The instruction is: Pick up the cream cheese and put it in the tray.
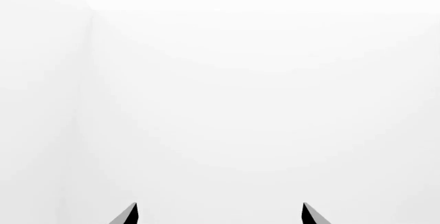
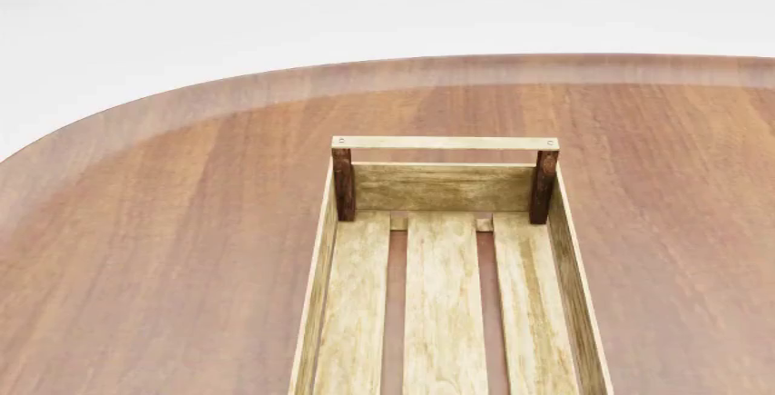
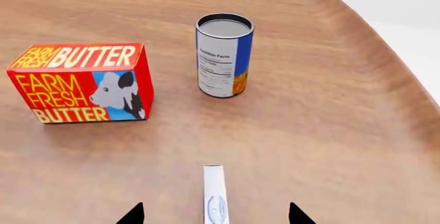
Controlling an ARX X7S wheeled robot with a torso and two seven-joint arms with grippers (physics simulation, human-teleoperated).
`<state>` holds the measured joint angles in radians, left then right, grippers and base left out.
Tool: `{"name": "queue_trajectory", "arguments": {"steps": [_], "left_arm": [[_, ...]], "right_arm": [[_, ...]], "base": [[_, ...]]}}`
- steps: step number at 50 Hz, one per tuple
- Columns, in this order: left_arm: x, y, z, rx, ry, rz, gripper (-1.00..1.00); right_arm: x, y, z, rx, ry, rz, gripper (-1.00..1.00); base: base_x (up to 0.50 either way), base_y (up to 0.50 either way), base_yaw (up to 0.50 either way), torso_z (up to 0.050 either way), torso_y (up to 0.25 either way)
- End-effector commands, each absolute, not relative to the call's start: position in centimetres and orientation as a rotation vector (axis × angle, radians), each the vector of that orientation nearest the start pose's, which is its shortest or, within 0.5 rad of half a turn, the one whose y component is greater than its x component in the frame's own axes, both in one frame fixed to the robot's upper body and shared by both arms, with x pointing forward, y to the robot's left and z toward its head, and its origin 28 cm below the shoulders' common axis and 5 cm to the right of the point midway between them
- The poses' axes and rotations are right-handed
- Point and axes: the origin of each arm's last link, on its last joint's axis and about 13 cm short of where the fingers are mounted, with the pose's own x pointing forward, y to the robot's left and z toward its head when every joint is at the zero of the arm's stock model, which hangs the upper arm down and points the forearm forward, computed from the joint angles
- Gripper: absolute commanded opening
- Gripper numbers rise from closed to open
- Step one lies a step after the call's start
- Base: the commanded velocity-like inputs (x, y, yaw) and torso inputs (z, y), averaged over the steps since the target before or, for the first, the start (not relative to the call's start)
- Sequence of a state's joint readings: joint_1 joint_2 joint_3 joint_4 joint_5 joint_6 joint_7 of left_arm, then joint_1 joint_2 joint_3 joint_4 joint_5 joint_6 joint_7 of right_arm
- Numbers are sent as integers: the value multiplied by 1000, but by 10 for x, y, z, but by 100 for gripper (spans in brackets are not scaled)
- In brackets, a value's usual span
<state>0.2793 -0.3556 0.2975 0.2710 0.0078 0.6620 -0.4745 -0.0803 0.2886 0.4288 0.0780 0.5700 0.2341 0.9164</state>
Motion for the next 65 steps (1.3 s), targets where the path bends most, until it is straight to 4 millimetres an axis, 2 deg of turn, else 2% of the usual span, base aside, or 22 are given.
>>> {"name": "queue_trajectory", "arguments": {"steps": [1,65], "left_arm": [[136,208,58,-11,-598,8,100],[136,208,58,-7,-599,9,100]], "right_arm": [[169,-246,0,229,360,-1316,100],[181,-257,-25,243,479,-1327,100]], "base": [[0,0,0,0,0],[0,0,0,0,0]]}}
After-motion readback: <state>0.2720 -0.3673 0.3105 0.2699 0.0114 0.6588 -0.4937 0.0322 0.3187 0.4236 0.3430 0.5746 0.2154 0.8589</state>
